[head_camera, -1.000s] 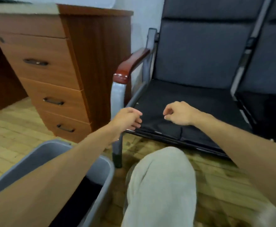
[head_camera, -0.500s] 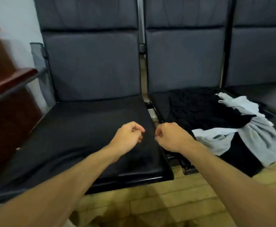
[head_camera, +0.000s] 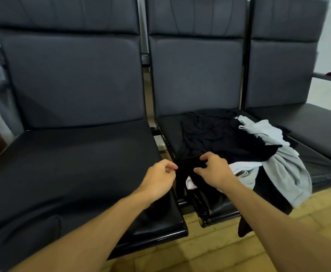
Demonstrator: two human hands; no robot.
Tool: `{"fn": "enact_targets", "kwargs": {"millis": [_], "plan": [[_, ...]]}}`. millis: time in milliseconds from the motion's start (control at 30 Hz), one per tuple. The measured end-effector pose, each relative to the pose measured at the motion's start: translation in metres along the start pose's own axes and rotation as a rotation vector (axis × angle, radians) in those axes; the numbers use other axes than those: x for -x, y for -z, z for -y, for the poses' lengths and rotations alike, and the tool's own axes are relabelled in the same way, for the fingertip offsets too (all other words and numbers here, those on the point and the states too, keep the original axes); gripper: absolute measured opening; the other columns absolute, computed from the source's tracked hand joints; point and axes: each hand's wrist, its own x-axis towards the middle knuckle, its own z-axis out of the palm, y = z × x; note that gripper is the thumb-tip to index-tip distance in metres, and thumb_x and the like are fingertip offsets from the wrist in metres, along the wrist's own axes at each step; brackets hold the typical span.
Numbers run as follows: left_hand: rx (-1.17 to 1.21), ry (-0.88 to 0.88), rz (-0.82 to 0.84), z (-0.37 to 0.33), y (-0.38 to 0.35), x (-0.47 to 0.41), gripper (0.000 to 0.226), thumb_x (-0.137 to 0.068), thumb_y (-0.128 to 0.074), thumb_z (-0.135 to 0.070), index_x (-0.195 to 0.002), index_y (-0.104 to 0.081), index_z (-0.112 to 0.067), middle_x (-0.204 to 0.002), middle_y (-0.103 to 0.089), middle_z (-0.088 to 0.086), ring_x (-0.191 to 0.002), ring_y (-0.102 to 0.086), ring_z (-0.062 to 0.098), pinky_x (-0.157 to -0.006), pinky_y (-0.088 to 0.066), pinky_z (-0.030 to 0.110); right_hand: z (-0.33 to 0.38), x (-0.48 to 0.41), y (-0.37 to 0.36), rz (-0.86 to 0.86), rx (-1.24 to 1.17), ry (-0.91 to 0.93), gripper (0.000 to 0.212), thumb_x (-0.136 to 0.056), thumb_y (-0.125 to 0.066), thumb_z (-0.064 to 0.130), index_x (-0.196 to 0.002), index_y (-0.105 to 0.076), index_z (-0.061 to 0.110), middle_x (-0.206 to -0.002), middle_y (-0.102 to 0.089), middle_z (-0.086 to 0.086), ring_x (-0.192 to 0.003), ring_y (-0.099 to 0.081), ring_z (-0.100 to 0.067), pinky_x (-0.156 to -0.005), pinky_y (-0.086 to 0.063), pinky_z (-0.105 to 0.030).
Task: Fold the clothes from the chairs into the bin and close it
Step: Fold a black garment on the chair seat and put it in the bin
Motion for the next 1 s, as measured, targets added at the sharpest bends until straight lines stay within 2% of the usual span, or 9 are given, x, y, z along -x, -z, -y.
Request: {"fn": "enact_targets", "kwargs": {"millis": [100,233,333,400,500,600,700,833,1000], "plan": [[0.038,-0.034,-0.025,0.001,0.007,0.007,0.023,-0.097,-0.046,-0.011,-0.101,-0.061,-0.029,-0.101,-0.065,-0.007,-0.097,-0.063,0.007,-0.078,-0.047,0.015,0.011,-0.005,-0.001,-0.160,-0.207,-0.002,0.026,-0.091,-0.065,0.024,-0.114,-0.067,0.013,-0.113,-0.067,-0.006,-0.112,-0.058,-0.023,-0.082,-0.039,-0.022],[0.154,-0.028,-0.072,0.002,0.018,0.013,0.024,-0.098,-0.045,-0.012,-0.110,-0.059,-0.027,-0.110,-0.064,-0.005,-0.098,-0.063,0.007,-0.095,-0.050,0.030,0.043,0.003,-0.001,-0.270,-0.606,0.120,0.013,-0.091,-0.065,0.018,-0.103,-0.069,0.019,-0.102,-0.068,0.003,-0.107,-0.061,-0.017,-0.084,-0.044,-0.025],[0.250,-0.069,-0.064,0.000,0.027,0.020,0.047,-0.098,-0.053,-0.018,-0.140,-0.038,-0.034,-0.134,-0.045,-0.014,-0.107,-0.055,0.002,-0.092,-0.044,0.021,0.067,0.020,0.008,-0.089,-0.931,0.204,0.010,-0.090,-0.062,0.009,-0.092,-0.070,0.015,-0.099,-0.071,-0.008,-0.104,-0.065,-0.025,-0.094,-0.051,-0.037],[0.276,-0.132,-0.053,-0.002,0.032,0.025,0.066,-0.097,-0.056,-0.022,-0.149,-0.020,-0.042,-0.136,-0.030,-0.020,-0.115,-0.046,-0.001,-0.091,-0.038,0.018,0.075,0.034,0.017,0.115,-1.074,0.291,0.013,-0.092,-0.057,0.006,-0.094,-0.069,0.010,-0.101,-0.072,-0.015,-0.100,-0.068,-0.029,-0.092,-0.053,-0.043],[0.299,-0.247,-0.065,-0.005,0.041,0.031,0.059,-0.096,-0.058,-0.025,-0.141,-0.031,-0.051,-0.143,-0.034,-0.020,-0.129,-0.039,0.000,-0.100,-0.037,0.021,0.078,0.051,0.031,0.378,-1.066,0.447,0.018,-0.095,-0.049,0.007,-0.098,-0.067,0.006,-0.091,-0.070,-0.013,-0.084,-0.068,-0.020,-0.075,-0.053,-0.032],[0.328,-0.312,-0.070,-0.013,0.048,0.039,0.031,-0.096,-0.058,-0.023,-0.117,-0.055,-0.046,-0.128,-0.058,-0.018,-0.119,-0.051,-0.007,-0.099,-0.042,0.018,0.076,0.061,0.037,0.536,-0.987,0.556,0.019,-0.095,-0.050,0.013,-0.099,-0.067,0.008,-0.087,-0.065,-0.010,-0.081,-0.062,-0.016,-0.073,-0.046,-0.028],[0.364,-0.331,-0.040,-0.019,0.050,0.048,0.026,-0.095,-0.059,-0.018,-0.110,-0.062,-0.039,-0.116,-0.066,-0.023,-0.112,-0.056,-0.010,-0.094,-0.046,0.018,0.074,0.073,0.043,0.559,-0.978,0.558,0.020,-0.097,-0.048,0.010,-0.097,-0.067,0.010,-0.085,-0.067,-0.002,-0.079,-0.063,-0.011,-0.073,-0.046,-0.025],[0.372,-0.320,0.031,-0.023,0.047,0.059,0.034,-0.095,-0.060,-0.014,-0.123,-0.057,-0.033,-0.118,-0.066,-0.016,-0.115,-0.058,-0.001,-0.097,-0.048,0.023,0.072,0.092,0.053,0.591,-0.982,0.557,0.021,-0.098,-0.041,0.005,-0.098,-0.062,0.003,-0.072,-0.066,0.005,-0.064,-0.062,-0.003,-0.058,-0.046,-0.014],[0.300,-0.290,0.003,-0.029,0.044,0.075,0.022,-0.097,-0.054,-0.012,-0.104,-0.066,-0.029,-0.099,-0.071,-0.015,-0.091,-0.063,-0.010,-0.081,-0.045,0.013,0.076,0.102,0.057,0.507,-1.060,0.443,0.022,-0.098,-0.045,0.008,-0.112,-0.059,-0.002,-0.072,-0.056,-0.004,-0.044,-0.044,-0.006,-0.040,-0.034,-0.015]]}}
